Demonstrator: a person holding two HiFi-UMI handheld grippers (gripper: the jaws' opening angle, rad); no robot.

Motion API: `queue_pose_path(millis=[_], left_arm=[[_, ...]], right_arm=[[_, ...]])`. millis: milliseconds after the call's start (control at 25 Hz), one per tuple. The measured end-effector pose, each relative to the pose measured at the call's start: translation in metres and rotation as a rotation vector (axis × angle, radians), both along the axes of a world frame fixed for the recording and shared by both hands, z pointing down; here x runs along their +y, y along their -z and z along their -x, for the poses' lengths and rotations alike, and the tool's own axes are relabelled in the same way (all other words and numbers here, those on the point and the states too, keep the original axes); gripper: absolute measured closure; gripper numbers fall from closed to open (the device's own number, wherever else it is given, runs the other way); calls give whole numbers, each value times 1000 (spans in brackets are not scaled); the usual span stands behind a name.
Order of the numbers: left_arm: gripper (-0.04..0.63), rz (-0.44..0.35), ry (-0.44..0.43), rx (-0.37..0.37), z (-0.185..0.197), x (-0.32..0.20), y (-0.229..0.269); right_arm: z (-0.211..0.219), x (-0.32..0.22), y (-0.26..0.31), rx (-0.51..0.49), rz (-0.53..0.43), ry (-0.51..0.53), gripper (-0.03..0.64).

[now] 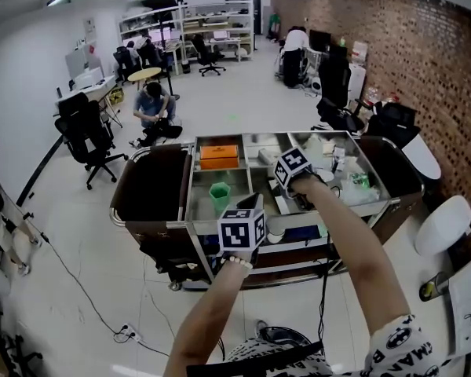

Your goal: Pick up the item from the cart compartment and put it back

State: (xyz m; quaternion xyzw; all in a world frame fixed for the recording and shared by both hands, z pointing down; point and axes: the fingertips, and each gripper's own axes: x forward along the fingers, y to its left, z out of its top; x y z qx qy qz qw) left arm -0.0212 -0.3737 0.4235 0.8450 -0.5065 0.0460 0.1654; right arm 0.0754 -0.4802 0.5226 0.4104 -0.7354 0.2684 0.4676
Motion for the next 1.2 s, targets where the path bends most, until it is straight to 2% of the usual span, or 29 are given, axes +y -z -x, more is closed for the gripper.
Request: queue_pose_path(millis=[320, 480, 960, 1080, 1200], left_arm=[[591, 95, 6, 6, 3, -33, -7], [591, 103, -5, 10, -2, -42, -6], [591, 106, -27, 26, -9, -45, -14], [591, 103, -23, 34, -7, -43, -14], [591, 98, -13, 40, -4, -42, -14]], right_arm=[[2, -7, -41, 78, 157, -8, 373], [-2, -8, -59, 78, 221, -23, 371], [-5, -5, -83, 147, 277, -41, 376], [-5, -4, -85, 152, 287, -43, 419], [-6, -5, -86, 176, 288, -25, 430]])
